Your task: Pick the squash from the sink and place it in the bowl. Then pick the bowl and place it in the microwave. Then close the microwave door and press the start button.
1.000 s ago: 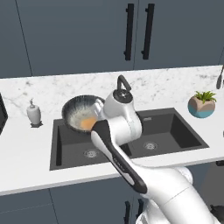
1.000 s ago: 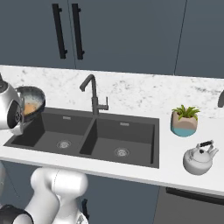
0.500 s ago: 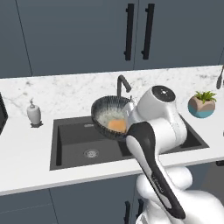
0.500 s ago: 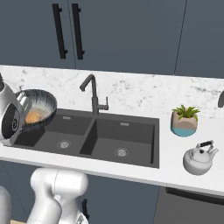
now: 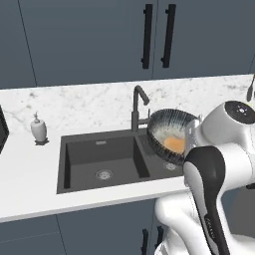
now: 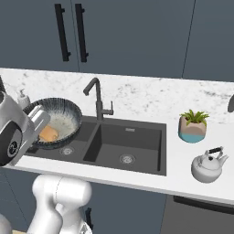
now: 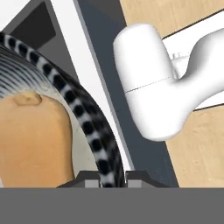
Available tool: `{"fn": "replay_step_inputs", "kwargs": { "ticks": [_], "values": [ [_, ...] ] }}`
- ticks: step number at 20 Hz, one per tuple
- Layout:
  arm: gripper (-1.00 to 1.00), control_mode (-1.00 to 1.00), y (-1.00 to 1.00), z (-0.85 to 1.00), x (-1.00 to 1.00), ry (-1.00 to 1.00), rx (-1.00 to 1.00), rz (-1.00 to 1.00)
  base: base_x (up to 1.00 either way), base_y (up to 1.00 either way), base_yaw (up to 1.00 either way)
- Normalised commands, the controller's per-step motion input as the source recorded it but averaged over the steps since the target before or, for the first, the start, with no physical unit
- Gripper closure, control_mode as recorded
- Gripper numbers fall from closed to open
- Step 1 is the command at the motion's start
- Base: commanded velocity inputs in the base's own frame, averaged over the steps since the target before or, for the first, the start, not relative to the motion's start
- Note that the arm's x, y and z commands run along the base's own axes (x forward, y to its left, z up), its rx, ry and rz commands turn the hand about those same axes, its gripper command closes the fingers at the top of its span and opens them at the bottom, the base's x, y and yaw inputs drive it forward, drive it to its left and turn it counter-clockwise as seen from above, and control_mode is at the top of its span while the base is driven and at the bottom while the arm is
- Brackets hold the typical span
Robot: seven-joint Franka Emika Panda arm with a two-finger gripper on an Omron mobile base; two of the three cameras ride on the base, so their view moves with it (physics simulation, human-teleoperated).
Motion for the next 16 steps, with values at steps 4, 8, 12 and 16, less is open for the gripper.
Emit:
{"fn": "replay_step_inputs", "kwargs": {
  "ticks": [4, 8, 12, 16],
  "values": [
    [1.00, -1.00, -0.43, 0.26, 0.08, 0.04, 0.00, -0.09, 0.00, 0.00, 0.00],
    [1.00, -1.00, -0.03, 0.01, 0.10, 0.02, 0.00, -0.01, 0.00, 0.00, 0.00],
    [1.00, -1.00, 0.00, 0.00, 0.00, 0.00, 0.00, 0.00, 0.00, 0.00, 0.00],
    [1.00, -1.00, 0.02, -0.05, -0.07, 0.00, 0.00, -0.09, 0.00, 0.00, 0.00]
  ]
}}
